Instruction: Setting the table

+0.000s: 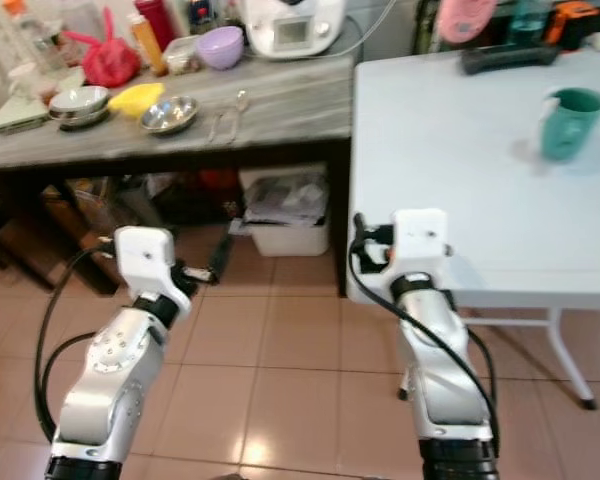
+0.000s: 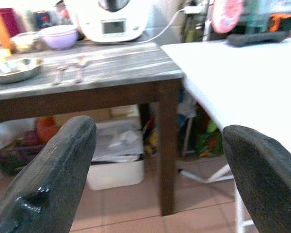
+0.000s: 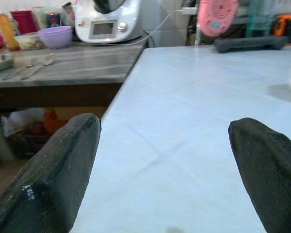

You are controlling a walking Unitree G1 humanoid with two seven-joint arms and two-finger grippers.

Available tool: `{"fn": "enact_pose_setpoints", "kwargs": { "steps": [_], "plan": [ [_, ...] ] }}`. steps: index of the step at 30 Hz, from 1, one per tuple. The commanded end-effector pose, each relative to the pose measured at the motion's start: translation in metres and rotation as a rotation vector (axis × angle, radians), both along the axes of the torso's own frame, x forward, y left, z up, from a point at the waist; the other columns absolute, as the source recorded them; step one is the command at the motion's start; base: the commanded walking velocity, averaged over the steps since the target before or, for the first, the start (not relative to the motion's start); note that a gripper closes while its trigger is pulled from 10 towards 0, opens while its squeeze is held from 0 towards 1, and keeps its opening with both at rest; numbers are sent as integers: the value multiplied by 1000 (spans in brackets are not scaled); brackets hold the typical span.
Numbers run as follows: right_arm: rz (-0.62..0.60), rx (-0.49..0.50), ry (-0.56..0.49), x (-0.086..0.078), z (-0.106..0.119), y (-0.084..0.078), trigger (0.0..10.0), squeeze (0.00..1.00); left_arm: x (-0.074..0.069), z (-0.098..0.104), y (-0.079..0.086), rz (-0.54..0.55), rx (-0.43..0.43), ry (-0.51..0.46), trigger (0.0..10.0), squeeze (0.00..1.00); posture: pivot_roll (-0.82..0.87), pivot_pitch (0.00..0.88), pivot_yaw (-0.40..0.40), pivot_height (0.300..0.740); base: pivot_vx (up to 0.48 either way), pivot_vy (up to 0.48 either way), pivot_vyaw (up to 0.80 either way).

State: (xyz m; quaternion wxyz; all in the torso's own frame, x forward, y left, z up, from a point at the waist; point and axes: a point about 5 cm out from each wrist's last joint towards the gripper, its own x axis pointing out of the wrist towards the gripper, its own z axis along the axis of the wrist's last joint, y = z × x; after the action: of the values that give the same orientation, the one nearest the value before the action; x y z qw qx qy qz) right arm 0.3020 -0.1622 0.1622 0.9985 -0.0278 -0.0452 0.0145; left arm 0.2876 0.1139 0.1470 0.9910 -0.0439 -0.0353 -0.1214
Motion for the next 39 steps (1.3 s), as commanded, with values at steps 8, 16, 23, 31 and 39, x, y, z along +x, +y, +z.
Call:
{"fn": "enact_pose_setpoints", "kwargs": {
  "steps": [8,16,23,31,39],
  "plan": [
    [41,4,-10,3,2,14,10000,0,0,-2,14,39,18,10,10000,0,-122,94,163,740,0,-384,0],
    [23,-3,-11,1,1,12,10000,0,0,-2,13,25,12,7,10000,0,-126,100,171,740,0,-234,0],
    [-10,-13,-13,1,0,8,10000,0,-1,-5,15,38,17,-2,10000,0,-126,100,170,740,0,0,0],
    [-21,-32,-14,0,-1,4,10000,0,-3,-12,18,40,5,9,10000,0,-133,98,158,740,0,0,0],
    [-28,-44,-20,3,2,3,10000,0,-5,-11,13,8,-36,-8,10000,0,-133,93,148,740,32,0,-62]
  ]
}}
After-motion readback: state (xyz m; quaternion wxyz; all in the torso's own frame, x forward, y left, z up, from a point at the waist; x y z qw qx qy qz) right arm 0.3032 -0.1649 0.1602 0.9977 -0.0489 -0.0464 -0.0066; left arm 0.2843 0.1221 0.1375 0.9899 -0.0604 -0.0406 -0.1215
